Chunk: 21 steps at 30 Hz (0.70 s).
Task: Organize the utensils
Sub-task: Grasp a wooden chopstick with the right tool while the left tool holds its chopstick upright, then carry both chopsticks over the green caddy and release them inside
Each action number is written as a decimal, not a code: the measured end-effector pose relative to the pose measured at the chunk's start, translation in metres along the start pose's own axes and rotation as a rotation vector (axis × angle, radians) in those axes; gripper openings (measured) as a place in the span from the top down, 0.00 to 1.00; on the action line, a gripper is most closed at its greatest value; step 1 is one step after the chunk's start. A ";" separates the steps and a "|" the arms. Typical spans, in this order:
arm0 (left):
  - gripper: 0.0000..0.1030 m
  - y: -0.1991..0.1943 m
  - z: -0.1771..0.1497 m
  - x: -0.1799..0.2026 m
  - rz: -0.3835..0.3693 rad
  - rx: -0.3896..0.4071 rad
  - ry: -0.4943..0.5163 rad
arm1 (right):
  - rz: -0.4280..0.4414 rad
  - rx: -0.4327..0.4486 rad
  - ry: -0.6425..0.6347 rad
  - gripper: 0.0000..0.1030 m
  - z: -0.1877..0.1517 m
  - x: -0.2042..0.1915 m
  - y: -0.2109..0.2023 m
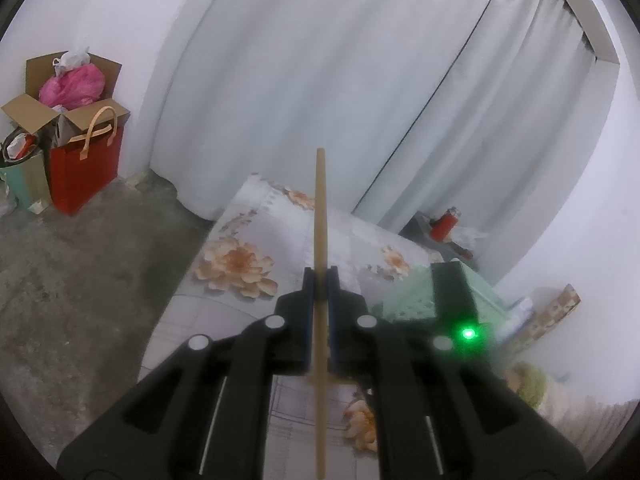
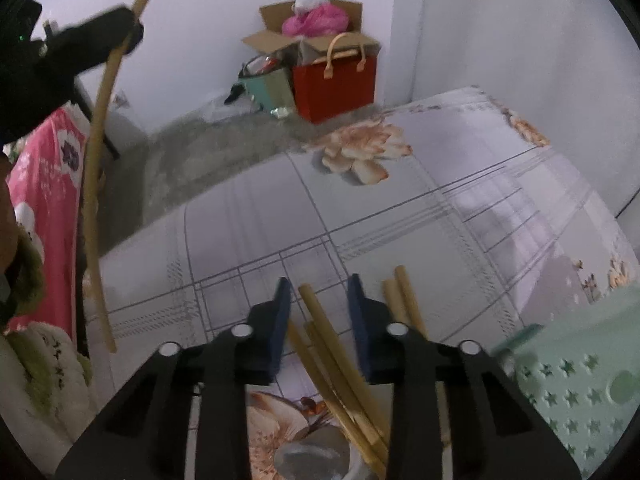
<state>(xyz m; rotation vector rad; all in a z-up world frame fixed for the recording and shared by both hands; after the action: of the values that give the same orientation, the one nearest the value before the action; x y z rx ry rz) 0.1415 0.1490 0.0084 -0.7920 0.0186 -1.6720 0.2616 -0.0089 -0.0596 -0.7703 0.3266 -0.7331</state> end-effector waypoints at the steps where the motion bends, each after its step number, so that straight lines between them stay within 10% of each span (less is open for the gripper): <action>1: 0.95 0.000 0.000 -0.001 0.001 0.000 -0.002 | -0.004 -0.010 -0.006 0.87 0.000 -0.001 0.004; 10: 0.96 0.001 0.006 0.001 -0.020 0.010 0.005 | -0.074 0.103 0.021 0.92 0.007 0.009 -0.032; 21: 0.96 0.003 0.023 0.042 -0.096 0.037 0.074 | -0.289 0.481 0.245 0.94 -0.021 0.050 -0.206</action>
<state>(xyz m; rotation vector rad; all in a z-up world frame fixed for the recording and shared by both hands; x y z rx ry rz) 0.1541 0.1209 0.0445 -0.7124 0.0006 -1.7872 0.1880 -0.1554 0.0755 -0.2706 0.2460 -1.1326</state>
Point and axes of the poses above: each gripper's, at about its wrist camera, not at the fingertips, and y roughly the way its jaws point, x to its right, z to its top, the point moved 6 cm from there along y, roughly the way its jaws point, and after that the axes turned 2 degrees about y, right-handed, at the moved point
